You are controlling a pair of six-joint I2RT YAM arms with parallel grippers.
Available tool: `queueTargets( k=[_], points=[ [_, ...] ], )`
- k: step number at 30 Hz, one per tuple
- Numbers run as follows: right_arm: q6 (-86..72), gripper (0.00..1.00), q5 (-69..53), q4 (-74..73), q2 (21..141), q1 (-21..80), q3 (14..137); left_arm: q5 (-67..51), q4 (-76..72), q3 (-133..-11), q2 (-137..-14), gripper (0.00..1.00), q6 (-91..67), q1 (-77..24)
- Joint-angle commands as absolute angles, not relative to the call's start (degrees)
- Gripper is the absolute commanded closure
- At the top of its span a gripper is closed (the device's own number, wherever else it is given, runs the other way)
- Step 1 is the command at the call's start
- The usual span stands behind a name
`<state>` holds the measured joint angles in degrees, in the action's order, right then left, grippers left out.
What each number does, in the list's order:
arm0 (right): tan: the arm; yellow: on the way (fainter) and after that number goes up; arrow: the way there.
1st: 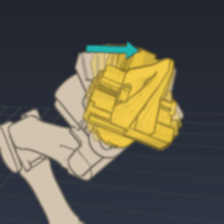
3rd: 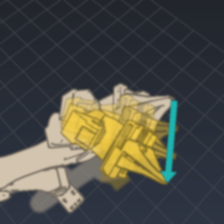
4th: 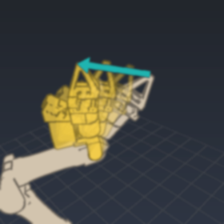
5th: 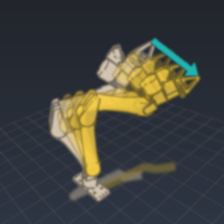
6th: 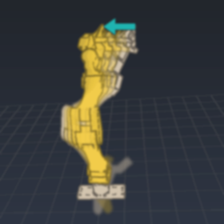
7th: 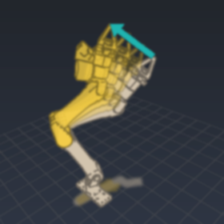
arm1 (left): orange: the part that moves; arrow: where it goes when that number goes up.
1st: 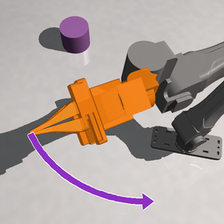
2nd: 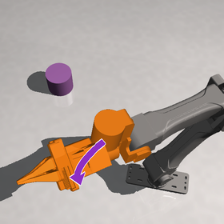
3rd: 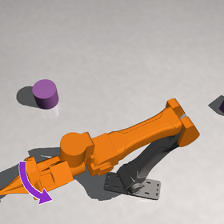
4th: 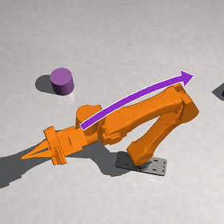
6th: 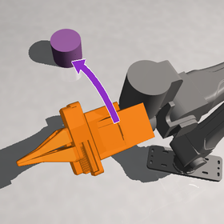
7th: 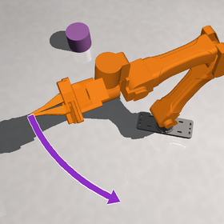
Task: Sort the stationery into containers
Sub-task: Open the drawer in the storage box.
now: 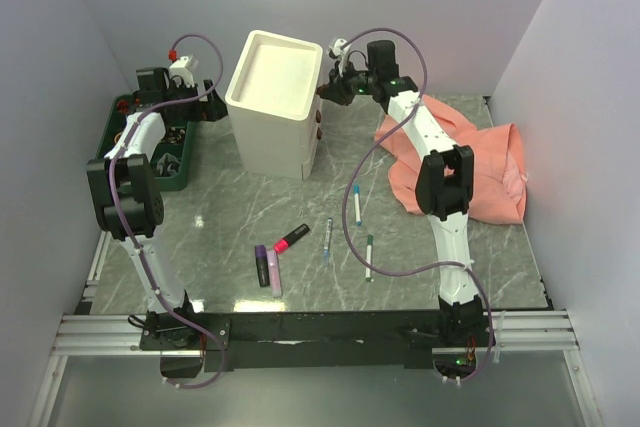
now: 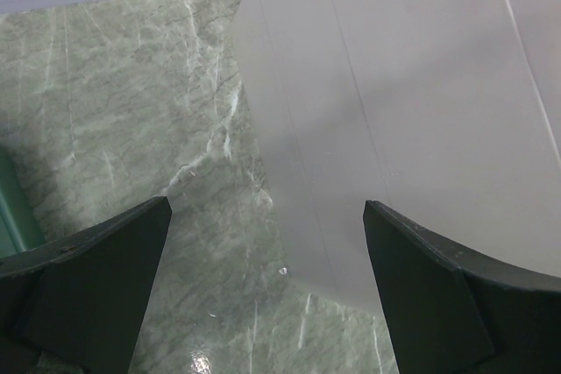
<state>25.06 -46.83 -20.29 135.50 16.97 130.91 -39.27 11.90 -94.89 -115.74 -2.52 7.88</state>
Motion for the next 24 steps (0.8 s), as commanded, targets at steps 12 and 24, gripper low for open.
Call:
queueTargets(
  k=[12, 24],
  points=[
    [25.75, 1.00, -43.60, -18.81, 124.11, 13.98, 122.00, -41.84, 9.14, -96.24, -115.66, 0.00, -4.13, 7.74],
    [30.31, 1.00, -42.28, -23.89, 117.95, 11.08, 115.58, -42.36, 8.52, -96.94, -116.63, 0.00, -4.40, 8.26]
  ],
)
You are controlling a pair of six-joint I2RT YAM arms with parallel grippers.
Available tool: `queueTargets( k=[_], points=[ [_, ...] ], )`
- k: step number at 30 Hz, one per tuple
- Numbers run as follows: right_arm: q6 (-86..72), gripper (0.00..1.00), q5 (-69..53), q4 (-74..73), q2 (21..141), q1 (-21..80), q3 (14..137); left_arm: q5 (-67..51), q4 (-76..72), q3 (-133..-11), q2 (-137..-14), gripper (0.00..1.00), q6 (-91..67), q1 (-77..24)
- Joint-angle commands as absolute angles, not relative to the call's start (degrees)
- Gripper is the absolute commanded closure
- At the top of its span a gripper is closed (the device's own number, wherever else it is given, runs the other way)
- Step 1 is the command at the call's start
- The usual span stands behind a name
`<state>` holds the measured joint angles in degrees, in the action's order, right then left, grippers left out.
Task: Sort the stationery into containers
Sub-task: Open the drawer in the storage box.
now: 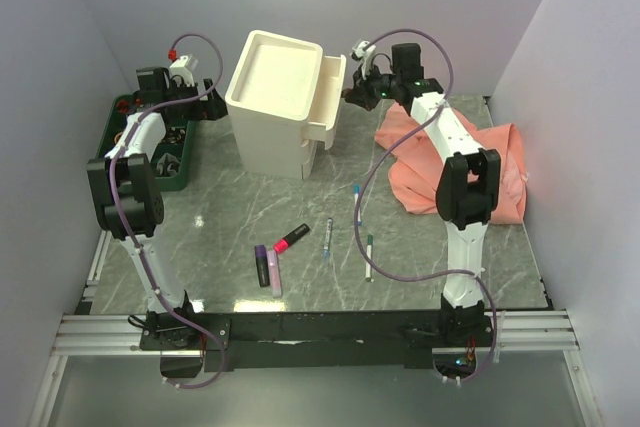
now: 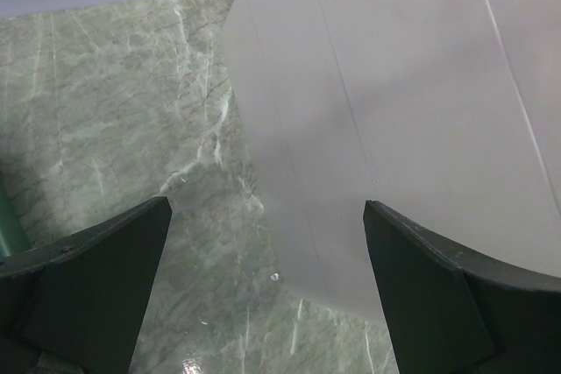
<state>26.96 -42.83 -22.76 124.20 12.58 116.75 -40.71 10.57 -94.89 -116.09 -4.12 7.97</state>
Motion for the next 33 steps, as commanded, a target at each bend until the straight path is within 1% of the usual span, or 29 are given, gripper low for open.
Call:
queueTargets(
  k=[1, 9, 20, 29, 30, 32, 33],
  points=[
    [30.84, 1.00, -42.19, -24.52, 117.60, 10.99, 115.05, -42.36, 8.70, -97.03, -116.63, 0.01, -4.13, 8.44],
    [32.17, 1.00, -41.40, -26.46, 114.87, 8.44, 111.18, -42.19, 8.79, -95.98, -116.37, 0.00, -3.43, 9.75],
    [33.84, 1.00, -39.99, -29.09, 113.56, 7.38, 110.74, -42.28, 8.44, -95.28, -115.93, 0.01, -3.52, 10.28],
    [32.79, 0.99, -37.62, -27.43, 112.33, 7.30, 107.67, -41.84, 8.09, -94.31, -114.96, 0.01, -3.52, 10.63],
    [32.78, 0.94, -37.36, -27.42, 111.98, 7.38, 107.06, -41.57, 8.09, -94.39, -115.05, 0.01, -3.60, 10.81],
    [32.52, 0.80, -35.26, -28.90, 111.62, 7.29, 107.40, -41.05, 7.91, -94.48, -114.53, 0.01, -4.04, 10.81],
    [32.61, 0.70, -34.55, -29.87, 111.36, 7.29, 108.01, -41.04, 7.65, -94.57, -114.35, 0.01, -5.44, 11.25]
  ],
)
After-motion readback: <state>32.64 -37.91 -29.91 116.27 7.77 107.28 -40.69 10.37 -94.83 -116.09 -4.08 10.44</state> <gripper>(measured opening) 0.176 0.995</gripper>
